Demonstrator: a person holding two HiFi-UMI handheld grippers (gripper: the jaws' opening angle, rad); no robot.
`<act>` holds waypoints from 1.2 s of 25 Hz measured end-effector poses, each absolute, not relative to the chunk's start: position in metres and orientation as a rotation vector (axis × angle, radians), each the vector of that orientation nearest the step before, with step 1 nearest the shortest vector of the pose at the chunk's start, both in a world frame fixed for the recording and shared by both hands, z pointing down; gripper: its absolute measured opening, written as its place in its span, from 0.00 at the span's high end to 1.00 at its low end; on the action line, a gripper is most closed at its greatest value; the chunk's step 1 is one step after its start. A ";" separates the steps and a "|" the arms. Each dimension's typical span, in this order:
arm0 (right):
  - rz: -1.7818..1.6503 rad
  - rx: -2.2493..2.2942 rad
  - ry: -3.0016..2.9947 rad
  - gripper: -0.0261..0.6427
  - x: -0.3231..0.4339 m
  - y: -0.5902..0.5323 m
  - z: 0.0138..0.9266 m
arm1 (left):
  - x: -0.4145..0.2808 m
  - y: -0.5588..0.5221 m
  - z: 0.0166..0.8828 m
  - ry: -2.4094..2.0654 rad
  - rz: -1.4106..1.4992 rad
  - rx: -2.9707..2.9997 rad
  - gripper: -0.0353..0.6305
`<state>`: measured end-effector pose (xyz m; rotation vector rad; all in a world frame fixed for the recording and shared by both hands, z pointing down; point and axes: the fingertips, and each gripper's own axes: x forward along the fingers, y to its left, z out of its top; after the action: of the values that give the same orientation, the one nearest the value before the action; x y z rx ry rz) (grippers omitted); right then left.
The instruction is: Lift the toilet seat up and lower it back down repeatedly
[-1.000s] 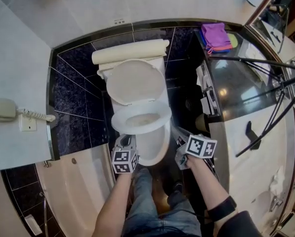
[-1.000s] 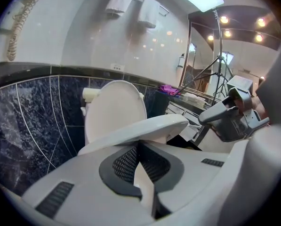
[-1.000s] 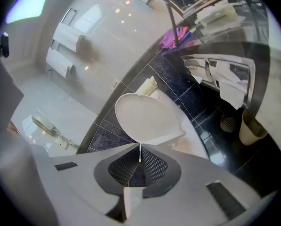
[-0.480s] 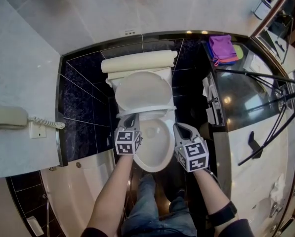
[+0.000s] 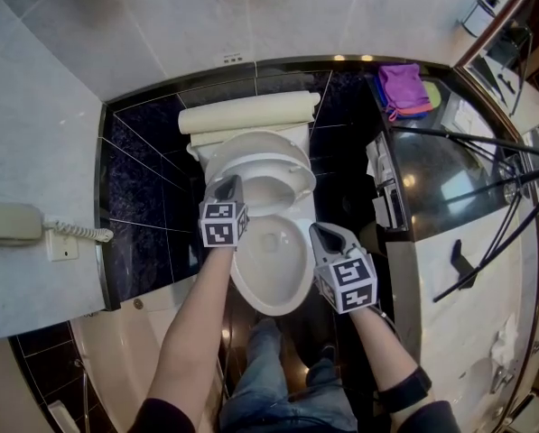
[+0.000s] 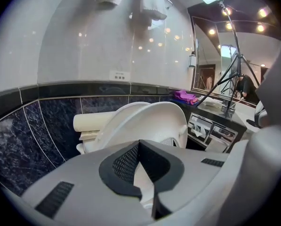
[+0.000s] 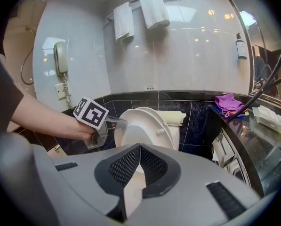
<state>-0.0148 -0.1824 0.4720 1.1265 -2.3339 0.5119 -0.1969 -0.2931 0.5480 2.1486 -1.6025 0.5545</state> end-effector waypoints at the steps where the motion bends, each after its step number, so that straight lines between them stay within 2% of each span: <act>1: 0.508 1.126 -2.333 0.93 -0.015 -0.184 0.473 | -0.200 -0.296 0.547 -1.607 0.554 2.152 0.96; 15: 0.506 1.074 -2.348 0.94 -0.027 -0.176 0.465 | -0.197 -0.257 0.523 -1.612 0.576 2.177 0.96; 30: 0.395 0.988 -2.418 0.94 0.029 -0.094 0.389 | -0.166 -0.076 0.379 -1.782 0.524 2.173 0.96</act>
<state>0.0291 -0.0942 0.3892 0.9881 -2.4179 0.3948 -0.1660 -0.0764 0.3792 2.1732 -1.7822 0.5242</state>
